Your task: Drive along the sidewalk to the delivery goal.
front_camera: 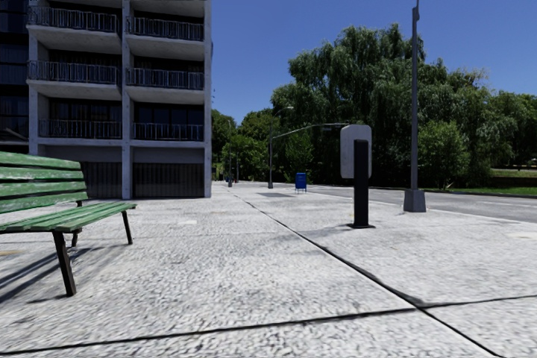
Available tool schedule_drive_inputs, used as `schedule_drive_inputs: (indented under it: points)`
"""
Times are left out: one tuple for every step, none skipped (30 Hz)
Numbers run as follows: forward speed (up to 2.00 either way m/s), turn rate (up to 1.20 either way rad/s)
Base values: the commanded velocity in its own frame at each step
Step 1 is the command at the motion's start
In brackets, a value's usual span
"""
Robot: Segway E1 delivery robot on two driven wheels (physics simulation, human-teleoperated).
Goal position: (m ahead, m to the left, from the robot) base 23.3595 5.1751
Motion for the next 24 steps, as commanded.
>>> schedule_drive_inputs:
  points:
    - [2.00,0.00]
    - [2.00,0.00]
    - [2.00,0.00]
    - [2.00,0.00]
    - [2.00,0.00]
    - [2.00,0.00]
    - [2.00,0.00]
    - [2.00,0.00]
    - [2.00,0.00]
    - [2.00,0.00]
    - [2.00,0.00]
    - [2.00,0.00]
    - [2.00,0.00]
    - [2.00,0.00]
    - [2.00,0.00]
    - [2.00,0.00]
    - [2.00,0.00]
    - [2.00,0.00]
    - [2.00,0.00]
    - [2.00,0.00]
    - [2.00,0.00]
    - [2.00,0.00]
    - [2.00,0.00]
    - [2.00,0.00]
